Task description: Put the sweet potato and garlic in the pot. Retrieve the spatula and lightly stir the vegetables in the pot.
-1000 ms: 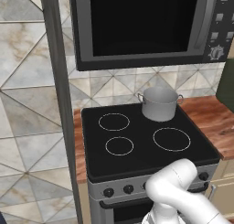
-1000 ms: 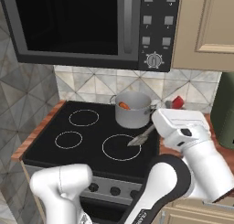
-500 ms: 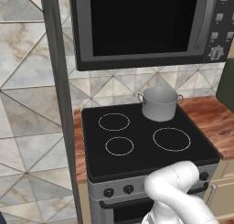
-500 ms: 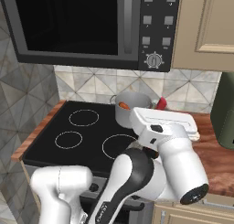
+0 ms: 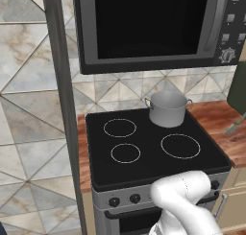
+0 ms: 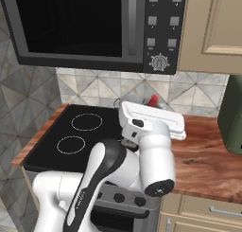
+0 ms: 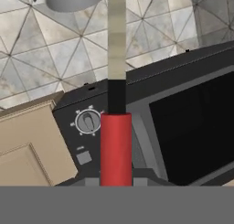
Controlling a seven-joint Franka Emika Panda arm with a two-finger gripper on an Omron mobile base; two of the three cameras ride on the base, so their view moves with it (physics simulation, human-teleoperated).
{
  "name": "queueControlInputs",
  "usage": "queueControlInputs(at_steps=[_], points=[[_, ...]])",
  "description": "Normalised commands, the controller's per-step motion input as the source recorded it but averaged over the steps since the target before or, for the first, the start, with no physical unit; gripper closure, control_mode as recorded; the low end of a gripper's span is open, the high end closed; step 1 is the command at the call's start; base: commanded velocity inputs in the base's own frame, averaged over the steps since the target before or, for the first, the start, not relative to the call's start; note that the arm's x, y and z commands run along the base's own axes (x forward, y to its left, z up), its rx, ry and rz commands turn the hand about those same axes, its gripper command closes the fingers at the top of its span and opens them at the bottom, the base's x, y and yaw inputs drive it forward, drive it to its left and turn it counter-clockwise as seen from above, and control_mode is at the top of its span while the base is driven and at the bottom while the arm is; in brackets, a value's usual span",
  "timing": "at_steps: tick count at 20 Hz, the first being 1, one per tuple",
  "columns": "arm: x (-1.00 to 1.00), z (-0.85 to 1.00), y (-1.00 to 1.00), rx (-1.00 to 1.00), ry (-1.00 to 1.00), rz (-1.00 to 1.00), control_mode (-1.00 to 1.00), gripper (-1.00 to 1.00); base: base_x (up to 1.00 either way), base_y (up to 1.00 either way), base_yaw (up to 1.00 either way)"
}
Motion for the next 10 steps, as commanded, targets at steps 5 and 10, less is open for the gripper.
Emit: queueControlInputs(at_steps=[5,10], points=[[0.23,-0.27,0.18,0.0,-0.14,-0.1,-1.0,1.0,0.0,0.0,0.0],[0.29,-0.34,0.11,0.0,-0.13,-0.06,-1.0,1.0,0.0,0.0,0.0]])
